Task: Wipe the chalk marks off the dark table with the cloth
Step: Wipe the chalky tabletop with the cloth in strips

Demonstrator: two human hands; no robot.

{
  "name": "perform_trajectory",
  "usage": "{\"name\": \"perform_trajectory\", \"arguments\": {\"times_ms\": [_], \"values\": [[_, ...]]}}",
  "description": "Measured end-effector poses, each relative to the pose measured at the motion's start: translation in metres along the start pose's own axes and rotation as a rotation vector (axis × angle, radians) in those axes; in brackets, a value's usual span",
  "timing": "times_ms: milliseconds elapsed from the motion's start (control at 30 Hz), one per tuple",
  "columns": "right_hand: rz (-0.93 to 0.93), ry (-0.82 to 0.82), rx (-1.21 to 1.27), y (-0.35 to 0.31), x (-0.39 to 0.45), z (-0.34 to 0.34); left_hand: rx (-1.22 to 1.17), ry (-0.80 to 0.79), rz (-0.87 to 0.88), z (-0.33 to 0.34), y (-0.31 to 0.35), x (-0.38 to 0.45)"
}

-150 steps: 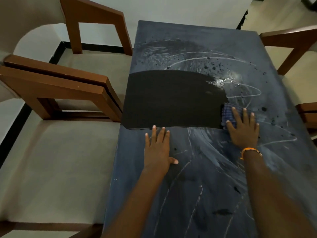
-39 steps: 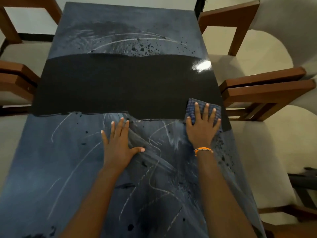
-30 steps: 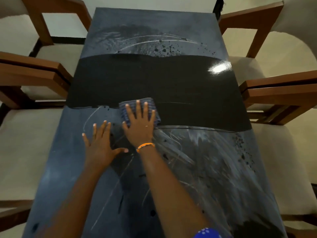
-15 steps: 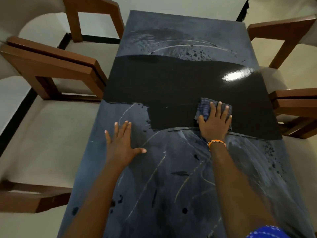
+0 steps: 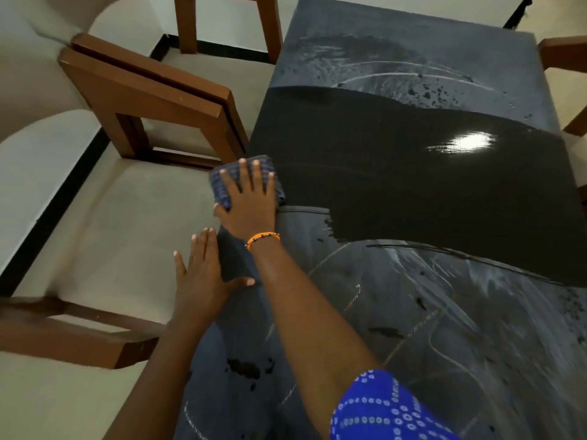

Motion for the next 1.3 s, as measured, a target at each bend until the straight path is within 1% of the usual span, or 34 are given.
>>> {"name": "perform_trajectory", "arguments": {"times_ms": [33,100,200,300,433,500,567,600,667,733,833,900,967,1000,1067,1133,1300], "values": [[-0.062,-0.003,-0.013,-0.007,-0.003,0.001,-0.007,-0.003,-0.011,-0.001,-0.002,-0.002],[-0.116,0.022,-0.012,-0.001,-0.013,-0.001,-0.028,-0.028,-0.013,-0.001,-0.002,-0.005],[-0.07,0.056,-0.001,0.04,-0.035,-0.004,-0.074,-0.066,0.02,0.002,0.005,-0.007],[0.13,0.094,-0.02,0.11,-0.067,-0.009,-0.132,-0.062,0.032,0.005,0.013,-0.01],[0.495,0.125,-0.051,0.202,-0.134,-0.01,-0.176,-0.056,0.039,0.011,0.018,-0.016],[0.667,0.116,-0.027,0.217,-0.157,-0.006,-0.184,-0.052,0.036,0.013,0.019,-0.018],[0.787,0.094,-0.008,0.205,-0.16,0.0,-0.203,-0.055,0.033,0.014,0.018,-0.018],[0.813,0.086,-0.004,0.191,-0.154,0.001,-0.213,-0.062,0.032,0.014,0.017,-0.018],[0.768,0.091,-0.003,0.155,-0.134,0.003,-0.247,-0.067,0.039,0.013,0.015,-0.017],[0.64,0.099,0.012,0.105,-0.109,0.003,-0.285,-0.066,0.054,0.011,0.011,-0.018],[0.359,0.083,0.036,0.019,-0.076,0.006,-0.278,-0.049,0.04,0.008,-0.004,-0.025],[0.154,0.054,0.041,-0.031,-0.07,0.01,-0.276,-0.028,0.01,0.005,-0.017,-0.035],[-0.014,0.023,0.034,-0.054,-0.076,0.014,-0.294,-0.02,-0.008,0.003,-0.028,-0.046],[-0.062,0.022,0.03,-0.055,-0.082,0.015,-0.303,-0.031,-0.021,0.002,-0.033,-0.052],[-0.086,0.047,0.024,-0.038,-0.094,0.015,-0.324,-0.084,-0.047,0.002,-0.038,-0.063],[-0.034,0.065,0.002,-0.005,-0.108,0.012,-0.361,-0.139,-0.045,0.003,-0.039,-0.071],[0.337,0.094,-0.045,0.122,-0.174,0.002,-0.434,-0.154,-0.047,0.002,-0.035,-0.074]]}}
Point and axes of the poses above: each hand's wrist, its own x-axis towards the middle knuckle, its own z-axis out of the palm, y = z × x, the point moved 3 cm from there along x, towards the middle knuckle, and after that the axes turned 9 degrees about -x, right-handed, at the moved point
